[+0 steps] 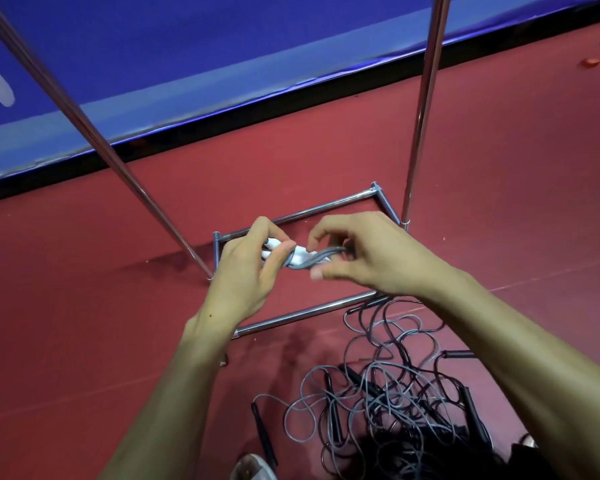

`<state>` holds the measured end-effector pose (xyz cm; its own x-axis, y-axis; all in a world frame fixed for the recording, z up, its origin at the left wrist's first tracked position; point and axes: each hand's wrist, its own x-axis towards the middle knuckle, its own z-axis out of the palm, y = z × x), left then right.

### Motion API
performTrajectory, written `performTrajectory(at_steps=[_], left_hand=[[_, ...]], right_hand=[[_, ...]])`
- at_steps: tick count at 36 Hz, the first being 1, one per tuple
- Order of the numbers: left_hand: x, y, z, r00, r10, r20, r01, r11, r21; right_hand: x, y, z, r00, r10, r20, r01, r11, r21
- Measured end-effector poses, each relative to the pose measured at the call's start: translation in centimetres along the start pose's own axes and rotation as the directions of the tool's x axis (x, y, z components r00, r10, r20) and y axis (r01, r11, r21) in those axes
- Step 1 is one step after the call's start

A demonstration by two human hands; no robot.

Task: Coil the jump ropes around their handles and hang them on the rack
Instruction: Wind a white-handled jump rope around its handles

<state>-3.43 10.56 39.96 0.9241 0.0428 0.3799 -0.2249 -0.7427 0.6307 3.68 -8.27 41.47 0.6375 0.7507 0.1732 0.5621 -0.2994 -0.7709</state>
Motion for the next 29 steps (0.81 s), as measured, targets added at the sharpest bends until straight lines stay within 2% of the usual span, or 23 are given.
performTrajectory(at_steps=[2, 5, 8, 11, 16, 20, 29], left_hand=[[-0.2, -0.2, 0.0, 0.999, -0.002, 0.037, 0.002, 1.0, -0.005], [-0.5, -0.3, 0.1, 0.994, -0.007, 0.112, 0.011, 0.999, -0.03], [-0.8, 0.0, -0.1, 0.989, -0.004, 0.149, 0.015, 0.997, -0.073], [-0.7, 0.6, -0.8, 0.988, 0.0, 0.153, 0.025, 0.986, -0.163], [-0.4, 1.9, -1.6, 0.984, 0.006, 0.175, 0.049, 0.951, -0.306], [-0.3, 2.6, -1.8, 0.984, 0.017, 0.178, 0.052, 0.925, -0.376], [-0.4, 3.5, -1.9, 0.987, -0.016, 0.162, 0.094, 0.869, -0.486]], right_hand=[[0.0, 0.4, -0.1, 0.997, -0.053, 0.049, 0.057, 0.994, -0.092], [0.0, 0.9, -0.2, 0.989, -0.14, 0.051, 0.148, 0.97, -0.195], [0.0, 1.2, -0.5, 0.982, -0.189, 0.025, 0.19, 0.965, -0.183], [0.1, 1.3, -0.8, 0.986, -0.169, 0.008, 0.169, 0.976, -0.136], [0.0, 0.8, -1.5, 0.993, -0.114, 0.016, 0.113, 0.991, 0.073], [-0.3, 0.6, -2.0, 0.997, -0.042, 0.059, 0.024, 0.961, 0.277], [-0.6, 0.3, -2.1, 0.998, 0.01, 0.068, -0.043, 0.866, 0.499]])
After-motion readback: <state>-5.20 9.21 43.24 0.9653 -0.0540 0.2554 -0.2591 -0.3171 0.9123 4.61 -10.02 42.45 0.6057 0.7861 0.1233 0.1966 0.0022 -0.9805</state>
